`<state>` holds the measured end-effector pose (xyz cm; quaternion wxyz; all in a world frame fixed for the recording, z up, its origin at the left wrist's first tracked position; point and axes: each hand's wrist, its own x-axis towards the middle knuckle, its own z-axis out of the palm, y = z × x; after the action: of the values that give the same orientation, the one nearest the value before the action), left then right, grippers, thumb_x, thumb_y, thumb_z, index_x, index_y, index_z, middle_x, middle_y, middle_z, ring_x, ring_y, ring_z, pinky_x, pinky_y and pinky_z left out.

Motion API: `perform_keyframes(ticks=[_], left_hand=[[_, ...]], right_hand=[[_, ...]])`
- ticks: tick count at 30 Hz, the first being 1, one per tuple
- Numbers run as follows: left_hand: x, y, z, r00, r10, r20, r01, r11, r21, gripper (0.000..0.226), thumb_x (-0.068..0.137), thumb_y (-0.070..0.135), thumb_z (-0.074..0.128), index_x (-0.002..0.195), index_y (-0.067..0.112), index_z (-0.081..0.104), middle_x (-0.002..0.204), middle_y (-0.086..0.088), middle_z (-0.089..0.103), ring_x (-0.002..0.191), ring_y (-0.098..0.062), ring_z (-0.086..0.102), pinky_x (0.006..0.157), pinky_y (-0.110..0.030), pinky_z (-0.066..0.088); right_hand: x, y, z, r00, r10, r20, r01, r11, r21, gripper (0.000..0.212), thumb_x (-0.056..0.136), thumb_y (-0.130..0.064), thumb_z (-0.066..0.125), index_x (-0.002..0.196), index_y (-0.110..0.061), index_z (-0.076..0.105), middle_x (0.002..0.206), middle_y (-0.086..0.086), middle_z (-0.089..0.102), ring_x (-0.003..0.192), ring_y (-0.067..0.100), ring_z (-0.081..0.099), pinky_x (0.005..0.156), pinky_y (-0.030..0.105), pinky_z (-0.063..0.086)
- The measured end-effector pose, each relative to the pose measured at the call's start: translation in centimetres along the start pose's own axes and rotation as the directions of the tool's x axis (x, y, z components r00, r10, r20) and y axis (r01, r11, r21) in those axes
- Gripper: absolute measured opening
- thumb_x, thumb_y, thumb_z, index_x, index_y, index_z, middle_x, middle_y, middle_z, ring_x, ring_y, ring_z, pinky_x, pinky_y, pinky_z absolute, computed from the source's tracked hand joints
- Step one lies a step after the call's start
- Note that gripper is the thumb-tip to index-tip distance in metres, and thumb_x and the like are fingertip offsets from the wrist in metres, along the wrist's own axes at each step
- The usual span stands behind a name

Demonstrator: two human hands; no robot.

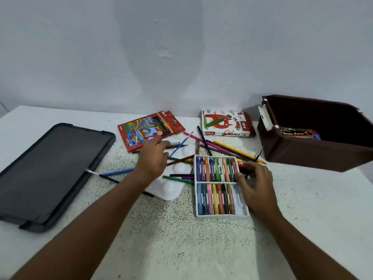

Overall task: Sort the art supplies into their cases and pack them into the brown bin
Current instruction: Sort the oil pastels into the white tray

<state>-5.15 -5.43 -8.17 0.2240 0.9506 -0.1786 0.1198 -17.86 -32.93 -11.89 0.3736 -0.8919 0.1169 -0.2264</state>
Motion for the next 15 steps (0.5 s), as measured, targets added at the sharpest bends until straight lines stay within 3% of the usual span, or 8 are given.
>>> perform_keyframes(ticks=[2, 7, 11, 15], left_hand=[[1.4, -0.8, -0.2, 0.996, -0.046, 0.074, 0.038, 0.994, 0.103, 0.037, 0.093, 0.017, 0.055, 0.130, 0.013, 0.055, 0.129, -0.013, 0.055, 0.118, -0.033, 0.045, 0.100, -0.046, 0.037], [2.5, -0.6, 0.1, 0.984, -0.048, 0.169, 0.011, 0.976, 0.216, 0.034, 0.095, 0.020, 0.051, 0.128, 0.017, 0.056, 0.128, -0.013, 0.053, 0.119, -0.033, 0.042, 0.100, -0.050, 0.035], [2.5, -0.6, 0.4, 0.989, -0.051, 0.139, 0.017, 0.972, 0.235, 0.033, 0.097, 0.019, 0.047, 0.128, 0.016, 0.056, 0.130, -0.012, 0.050, 0.122, -0.034, 0.036, 0.101, -0.049, 0.031], [2.9, -0.7, 0.5, 0.995, -0.044, 0.090, 0.025, 0.979, 0.200, 0.028, 0.096, 0.012, 0.048, 0.121, 0.013, 0.060, 0.123, -0.012, 0.055, 0.115, -0.032, 0.041, 0.097, -0.046, 0.036]], right_hand=[[0.0, 0.0, -0.1, 1.000, -0.010, -0.002, 0.010, 1.000, -0.007, 0.027, 0.088, -0.026, 0.065, 0.113, -0.029, 0.057, 0.108, -0.007, 0.054, 0.107, 0.013, 0.046, 0.088, 0.041, 0.048], [0.0, -0.3, -0.2, 1.000, -0.025, -0.005, 0.025, 0.999, -0.023, 0.027, 0.088, -0.027, 0.065, 0.113, -0.028, 0.057, 0.106, -0.006, 0.053, 0.106, 0.016, 0.046, 0.087, 0.041, 0.047], [0.0, -0.4, -0.2, 1.000, -0.023, -0.009, 0.023, 0.999, -0.035, 0.030, 0.088, -0.025, 0.066, 0.116, -0.024, 0.057, 0.106, -0.006, 0.051, 0.106, 0.017, 0.046, 0.088, 0.041, 0.046], [0.0, -0.3, -0.2, 1.000, -0.015, -0.007, 0.015, 0.998, -0.054, 0.034, 0.087, -0.025, 0.066, 0.119, -0.021, 0.057, 0.107, -0.005, 0.051, 0.106, 0.017, 0.047, 0.089, 0.041, 0.046]])
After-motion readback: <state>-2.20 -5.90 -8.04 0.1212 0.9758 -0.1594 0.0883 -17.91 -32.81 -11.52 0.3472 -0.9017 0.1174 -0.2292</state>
